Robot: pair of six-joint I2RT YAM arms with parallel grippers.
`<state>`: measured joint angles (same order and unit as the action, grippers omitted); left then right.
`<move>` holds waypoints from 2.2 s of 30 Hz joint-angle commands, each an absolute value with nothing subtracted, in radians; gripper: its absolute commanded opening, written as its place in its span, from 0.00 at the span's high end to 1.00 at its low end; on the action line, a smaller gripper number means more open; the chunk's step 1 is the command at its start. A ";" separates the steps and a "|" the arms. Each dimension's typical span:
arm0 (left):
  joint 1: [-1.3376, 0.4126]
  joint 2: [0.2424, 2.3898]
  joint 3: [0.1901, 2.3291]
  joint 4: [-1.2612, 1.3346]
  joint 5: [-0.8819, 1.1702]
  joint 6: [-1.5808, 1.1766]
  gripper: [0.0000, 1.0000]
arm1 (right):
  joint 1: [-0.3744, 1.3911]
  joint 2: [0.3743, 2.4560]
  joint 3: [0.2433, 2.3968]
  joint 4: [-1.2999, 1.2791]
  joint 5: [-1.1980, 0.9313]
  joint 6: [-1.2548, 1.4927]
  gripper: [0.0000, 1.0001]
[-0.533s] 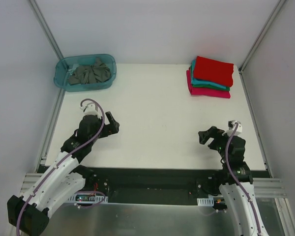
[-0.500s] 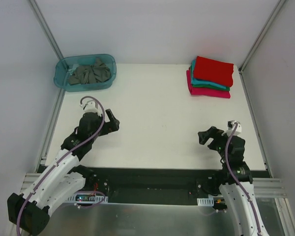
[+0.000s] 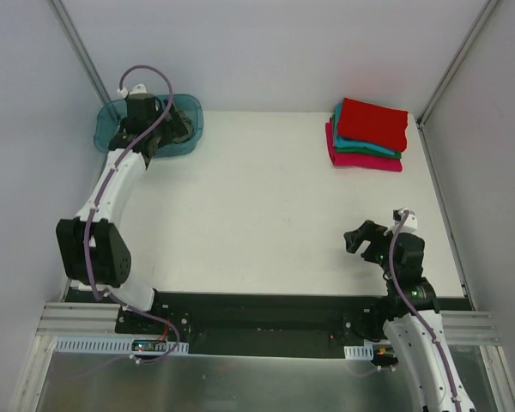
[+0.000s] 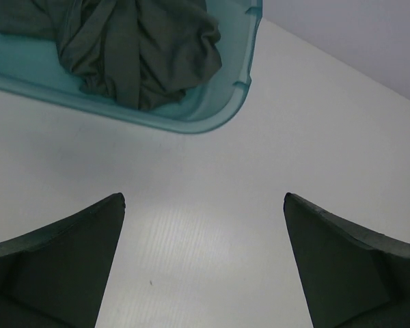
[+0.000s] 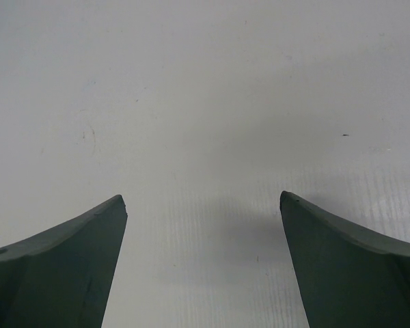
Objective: Fold and stack the t-shirts
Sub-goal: Grab crumpled tshirt from bin with the left arm, then move the tshirt to the center of the board
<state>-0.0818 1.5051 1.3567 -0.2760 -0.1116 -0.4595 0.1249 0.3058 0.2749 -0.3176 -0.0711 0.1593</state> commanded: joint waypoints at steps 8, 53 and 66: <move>-0.008 2.070 2.026 -0.377 -0.092 -0.328 0.01 | 0.129 0.397 0.363 -0.242 -0.044 0.132 0.04; 0.038 1.723 2.292 -0.298 0.319 -0.413 1.00 | 0.130 0.368 0.508 -0.368 -0.041 0.074 0.04; -0.265 1.434 2.134 -0.310 0.445 -0.308 1.00 | 0.132 0.247 0.502 -0.403 -0.015 0.090 0.04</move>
